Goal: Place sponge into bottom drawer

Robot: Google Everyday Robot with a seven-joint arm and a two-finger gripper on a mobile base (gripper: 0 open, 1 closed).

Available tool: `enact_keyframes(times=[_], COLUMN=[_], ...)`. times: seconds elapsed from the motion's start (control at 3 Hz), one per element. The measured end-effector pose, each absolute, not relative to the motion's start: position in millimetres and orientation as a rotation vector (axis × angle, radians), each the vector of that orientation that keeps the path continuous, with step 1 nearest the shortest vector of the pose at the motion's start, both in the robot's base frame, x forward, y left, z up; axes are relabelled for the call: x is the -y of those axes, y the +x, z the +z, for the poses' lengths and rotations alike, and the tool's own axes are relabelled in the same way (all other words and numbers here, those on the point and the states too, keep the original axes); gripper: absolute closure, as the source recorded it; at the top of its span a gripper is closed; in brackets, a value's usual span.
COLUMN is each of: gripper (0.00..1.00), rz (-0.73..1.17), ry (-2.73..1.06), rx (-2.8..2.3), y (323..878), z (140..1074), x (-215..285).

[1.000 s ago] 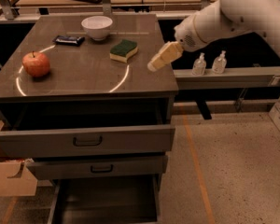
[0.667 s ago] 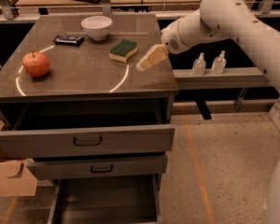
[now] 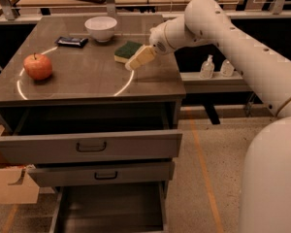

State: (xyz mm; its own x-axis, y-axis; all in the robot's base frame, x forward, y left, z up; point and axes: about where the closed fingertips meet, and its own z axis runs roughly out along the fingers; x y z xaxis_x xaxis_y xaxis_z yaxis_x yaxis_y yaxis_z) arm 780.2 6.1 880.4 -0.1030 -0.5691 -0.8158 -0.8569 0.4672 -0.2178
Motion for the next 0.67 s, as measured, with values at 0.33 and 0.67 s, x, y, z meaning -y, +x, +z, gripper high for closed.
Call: enact_keyframes(times=[0.33,0.67], gripper=[0.00,0.00], rz=[0.398,0.432], ry=[-1.194,-1.172], rx=[-1.790,-1.820], y=[799.6,814.3], z=[876.7,870.1], x=[-25.4,-41.3])
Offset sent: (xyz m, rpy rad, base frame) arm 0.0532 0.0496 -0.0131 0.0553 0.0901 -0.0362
